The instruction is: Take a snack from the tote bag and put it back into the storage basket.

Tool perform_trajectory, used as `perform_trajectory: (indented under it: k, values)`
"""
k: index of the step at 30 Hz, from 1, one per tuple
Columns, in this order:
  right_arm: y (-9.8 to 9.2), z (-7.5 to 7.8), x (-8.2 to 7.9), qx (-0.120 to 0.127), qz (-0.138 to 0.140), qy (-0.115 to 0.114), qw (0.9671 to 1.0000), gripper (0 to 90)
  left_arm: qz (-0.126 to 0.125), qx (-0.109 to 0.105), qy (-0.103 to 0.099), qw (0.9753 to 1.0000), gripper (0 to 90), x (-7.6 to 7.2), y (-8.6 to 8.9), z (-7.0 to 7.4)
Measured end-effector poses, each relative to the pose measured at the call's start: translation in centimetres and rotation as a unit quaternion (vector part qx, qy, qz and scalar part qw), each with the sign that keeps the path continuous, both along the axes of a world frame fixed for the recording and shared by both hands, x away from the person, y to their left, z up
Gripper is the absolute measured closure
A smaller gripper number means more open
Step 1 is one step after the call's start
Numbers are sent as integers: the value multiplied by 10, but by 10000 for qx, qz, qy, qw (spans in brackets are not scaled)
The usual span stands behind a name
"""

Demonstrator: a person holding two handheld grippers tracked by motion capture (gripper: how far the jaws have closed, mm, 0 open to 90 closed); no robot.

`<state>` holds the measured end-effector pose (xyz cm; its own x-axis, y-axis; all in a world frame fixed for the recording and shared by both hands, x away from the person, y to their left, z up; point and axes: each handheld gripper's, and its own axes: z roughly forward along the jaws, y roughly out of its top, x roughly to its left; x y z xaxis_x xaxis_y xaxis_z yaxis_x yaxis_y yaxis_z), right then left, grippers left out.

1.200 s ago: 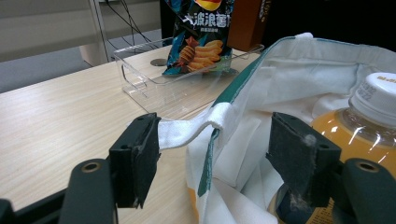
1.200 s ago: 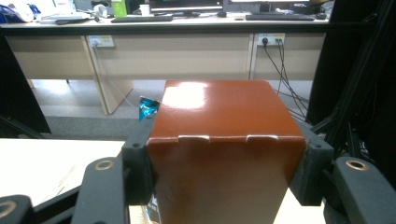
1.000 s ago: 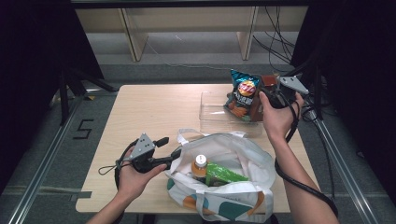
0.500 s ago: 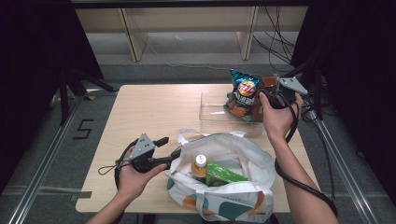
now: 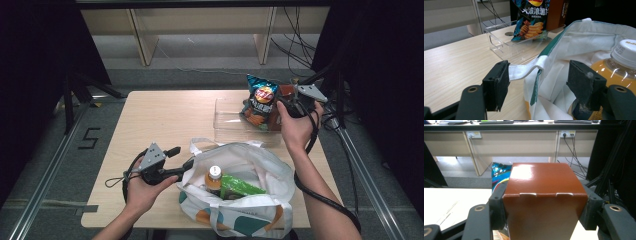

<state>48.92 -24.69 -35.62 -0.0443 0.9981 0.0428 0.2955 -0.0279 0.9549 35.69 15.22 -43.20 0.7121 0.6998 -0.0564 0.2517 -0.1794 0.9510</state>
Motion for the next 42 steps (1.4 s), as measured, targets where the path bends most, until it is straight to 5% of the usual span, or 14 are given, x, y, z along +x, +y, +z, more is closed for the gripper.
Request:
perform_trajectory:
  k: [20,22,25,42]
  values:
    - [-4,-9,3,-75,66,129,9999,389,-5,31,9,10000,332,0,0,0]
    - [-1,-10,2,69,32,195,9998,389,-7,30,7,10000,332,0,0,0]
    - [-2,-13,4,-63,24,136,9999,389,-18,18,1,10000,332,0,0,0]
    - [-2,-26,8,40,2,463,9989,387,-9,6,4,10000,332,0,0,-1]
